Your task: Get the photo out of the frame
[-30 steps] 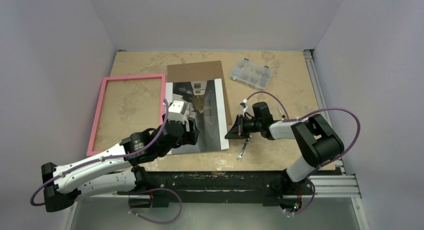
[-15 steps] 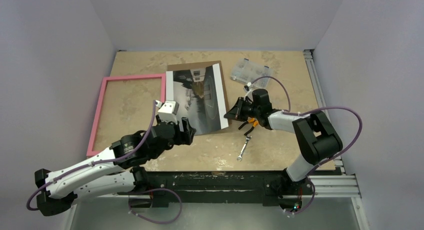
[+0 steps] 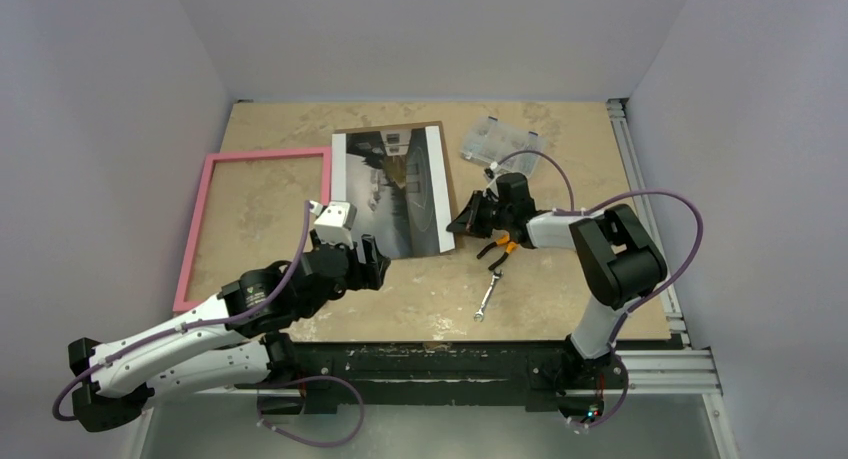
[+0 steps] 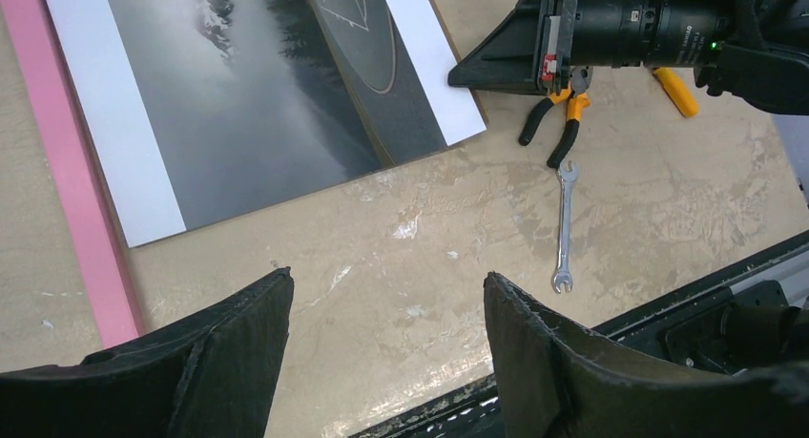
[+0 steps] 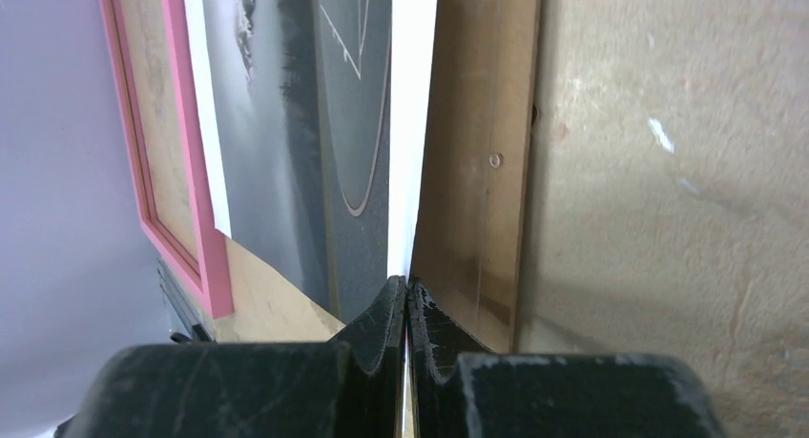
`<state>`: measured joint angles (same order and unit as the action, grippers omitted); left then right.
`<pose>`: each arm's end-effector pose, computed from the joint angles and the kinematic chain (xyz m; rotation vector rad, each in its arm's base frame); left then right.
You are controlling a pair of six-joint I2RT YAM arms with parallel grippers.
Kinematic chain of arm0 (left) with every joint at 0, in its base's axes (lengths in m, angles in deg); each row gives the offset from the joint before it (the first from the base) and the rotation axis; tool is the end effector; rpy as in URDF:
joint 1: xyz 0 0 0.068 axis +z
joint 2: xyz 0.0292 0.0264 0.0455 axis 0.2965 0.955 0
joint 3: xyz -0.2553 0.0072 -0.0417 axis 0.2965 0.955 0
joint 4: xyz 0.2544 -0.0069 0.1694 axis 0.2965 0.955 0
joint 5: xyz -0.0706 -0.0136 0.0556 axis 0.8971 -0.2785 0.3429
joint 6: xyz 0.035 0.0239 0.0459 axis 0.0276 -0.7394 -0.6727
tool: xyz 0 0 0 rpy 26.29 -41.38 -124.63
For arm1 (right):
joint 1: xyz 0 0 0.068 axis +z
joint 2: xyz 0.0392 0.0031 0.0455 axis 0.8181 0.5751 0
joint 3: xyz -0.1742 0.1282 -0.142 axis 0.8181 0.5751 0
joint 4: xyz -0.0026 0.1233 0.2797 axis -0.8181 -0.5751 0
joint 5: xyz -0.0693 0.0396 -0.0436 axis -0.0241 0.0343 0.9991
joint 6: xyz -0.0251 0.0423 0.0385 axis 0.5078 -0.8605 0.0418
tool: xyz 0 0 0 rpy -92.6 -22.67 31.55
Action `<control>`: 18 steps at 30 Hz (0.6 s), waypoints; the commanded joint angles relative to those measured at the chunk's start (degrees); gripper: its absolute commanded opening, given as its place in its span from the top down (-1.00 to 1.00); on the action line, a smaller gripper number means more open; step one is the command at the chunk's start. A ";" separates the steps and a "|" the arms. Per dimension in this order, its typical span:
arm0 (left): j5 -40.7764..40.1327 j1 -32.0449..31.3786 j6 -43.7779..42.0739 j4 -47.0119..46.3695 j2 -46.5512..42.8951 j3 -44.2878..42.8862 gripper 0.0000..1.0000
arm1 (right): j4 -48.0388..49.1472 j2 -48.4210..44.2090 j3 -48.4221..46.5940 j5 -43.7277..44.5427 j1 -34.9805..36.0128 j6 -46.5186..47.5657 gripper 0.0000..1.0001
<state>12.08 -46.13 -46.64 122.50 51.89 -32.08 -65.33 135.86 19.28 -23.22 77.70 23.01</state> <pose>0.1212 -0.1853 0.2967 0.0522 2.0840 -0.5473 0.3326 0.1638 0.0759 0.1673 2.4072 1.1397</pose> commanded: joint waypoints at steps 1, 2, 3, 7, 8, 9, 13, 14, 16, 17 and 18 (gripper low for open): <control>-0.76 0.44 -0.47 -0.60 -0.07 -0.95 -0.41 | -1.12 -1.20 -3.00 3.26 -0.39 2.07 1.00; -0.70 0.44 -0.43 -0.65 -0.06 -0.87 -0.41 | -1.13 -1.56 -2.83 3.64 -0.72 2.12 1.00; -0.73 0.44 -0.35 -0.58 -0.12 -0.82 -0.41 | -1.15 -1.66 -2.85 3.64 -0.79 2.25 1.00; -0.67 0.44 -0.40 -1.15 0.20 -0.66 -0.41 | -1.20 -0.32 -3.03 3.29 -0.82 2.62 1.00; -0.61 0.49 -0.44 -1.27 0.46 -0.73 -0.41 | -0.74 0.02 -2.94 3.18 -0.80 2.53 1.00; -0.49 0.47 -0.40 -1.28 0.72 -0.82 -0.41 | -0.04 0.41 -2.82 3.06 -0.82 2.37 1.00; 0.30 0.51 -0.48 -1.98 1.78 -1.15 -0.41 | 2.16 1.88 -3.10 1.76 -0.76 1.31 1.00; 0.38 0.51 -0.43 -2.02 1.96 -1.24 -0.41 | 2.68 2.00 -2.99 1.29 -0.67 1.04 1.00; 0.54 0.50 -0.43 -1.99 2.04 -1.43 -0.41 | 2.14 1.75 -2.75 0.82 -0.69 1.30 1.00; 0.48 0.53 -0.42 -1.88 1.93 -1.44 -0.41 | 1.67 1.42 -2.69 0.61 -0.72 1.76 1.00; 0.39 0.53 -0.42 -1.91 1.80 -1.55 -0.41 | 1.17 1.01 -2.54 0.36 -0.74 2.30 1.00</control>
<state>12.54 -45.87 -46.64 122.30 54.09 -32.08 -65.55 137.87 17.88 -21.88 77.00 24.02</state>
